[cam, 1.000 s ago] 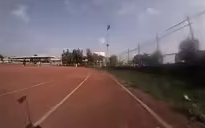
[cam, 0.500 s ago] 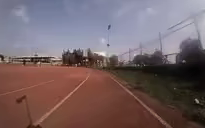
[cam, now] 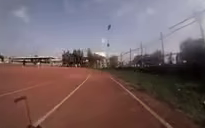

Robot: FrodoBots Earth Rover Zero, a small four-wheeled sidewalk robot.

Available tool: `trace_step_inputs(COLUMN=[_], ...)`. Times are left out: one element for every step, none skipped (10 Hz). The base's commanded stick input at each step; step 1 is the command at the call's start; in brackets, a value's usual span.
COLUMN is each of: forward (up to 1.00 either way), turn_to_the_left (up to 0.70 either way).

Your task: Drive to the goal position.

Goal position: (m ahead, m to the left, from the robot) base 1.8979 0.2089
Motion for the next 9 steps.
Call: trace_step_inputs(forward=[0.50,0.50,0.50,0.50,0.50,0.50,0.50,0.50,0.50], turn_to_the_left=[0.00,0.00,0.00,0.00,0.00,0.00,0.00,0.00,0.00])
